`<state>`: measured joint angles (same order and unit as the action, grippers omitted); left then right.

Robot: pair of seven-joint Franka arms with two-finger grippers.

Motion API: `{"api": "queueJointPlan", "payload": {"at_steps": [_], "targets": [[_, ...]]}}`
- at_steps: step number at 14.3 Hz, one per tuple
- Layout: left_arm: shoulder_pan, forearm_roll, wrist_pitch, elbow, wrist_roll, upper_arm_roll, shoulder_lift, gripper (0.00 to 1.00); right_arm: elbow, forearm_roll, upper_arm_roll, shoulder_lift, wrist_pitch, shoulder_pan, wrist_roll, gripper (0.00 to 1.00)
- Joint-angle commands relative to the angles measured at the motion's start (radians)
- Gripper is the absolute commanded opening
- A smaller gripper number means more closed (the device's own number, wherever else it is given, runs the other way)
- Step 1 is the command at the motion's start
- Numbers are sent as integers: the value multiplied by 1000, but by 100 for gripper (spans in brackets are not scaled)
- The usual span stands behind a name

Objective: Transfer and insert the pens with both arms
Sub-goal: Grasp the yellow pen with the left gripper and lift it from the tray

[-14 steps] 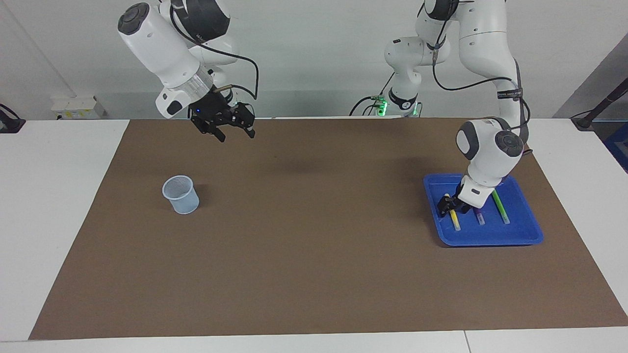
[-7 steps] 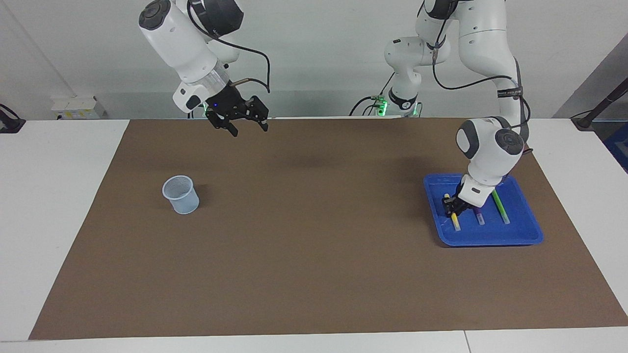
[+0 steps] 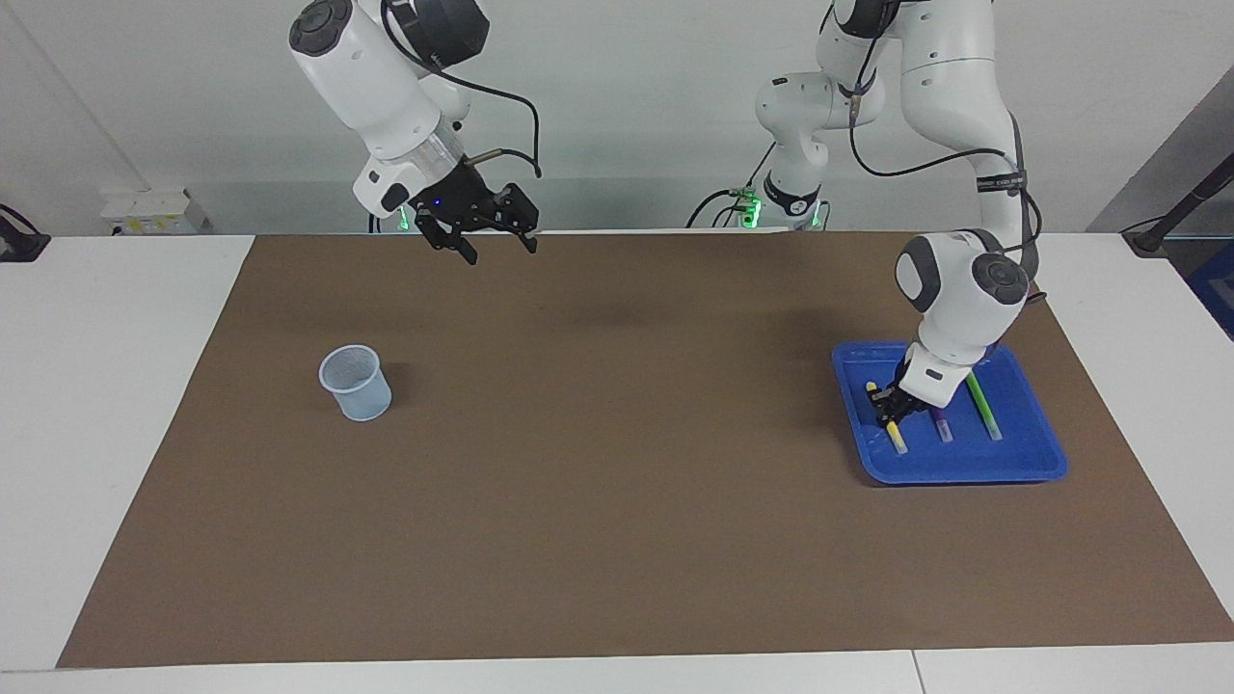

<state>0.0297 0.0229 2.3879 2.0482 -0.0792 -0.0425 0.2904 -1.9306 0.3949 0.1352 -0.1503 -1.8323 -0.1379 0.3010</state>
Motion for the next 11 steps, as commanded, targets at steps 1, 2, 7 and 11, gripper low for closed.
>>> {"api": "queueJointPlan", "payload": {"at_steps": [1, 2, 7, 11], "targets": [[-2, 11, -4, -2, 13, 9, -1, 0, -31, 13, 1, -26, -38, 4, 12, 100], [1, 11, -28, -19, 13, 9, -2, 0, -33, 15, 1, -26, -47, 4, 10, 100], [6, 11, -219, -152, 3, 9, -23, 0, -45, 27, 3, -26, -64, 3, 23, 100], [-2, 17, -292, -181, -72, 10, -77, 0, -45, 30, 3, -22, -73, 3, 24, 100]]}}
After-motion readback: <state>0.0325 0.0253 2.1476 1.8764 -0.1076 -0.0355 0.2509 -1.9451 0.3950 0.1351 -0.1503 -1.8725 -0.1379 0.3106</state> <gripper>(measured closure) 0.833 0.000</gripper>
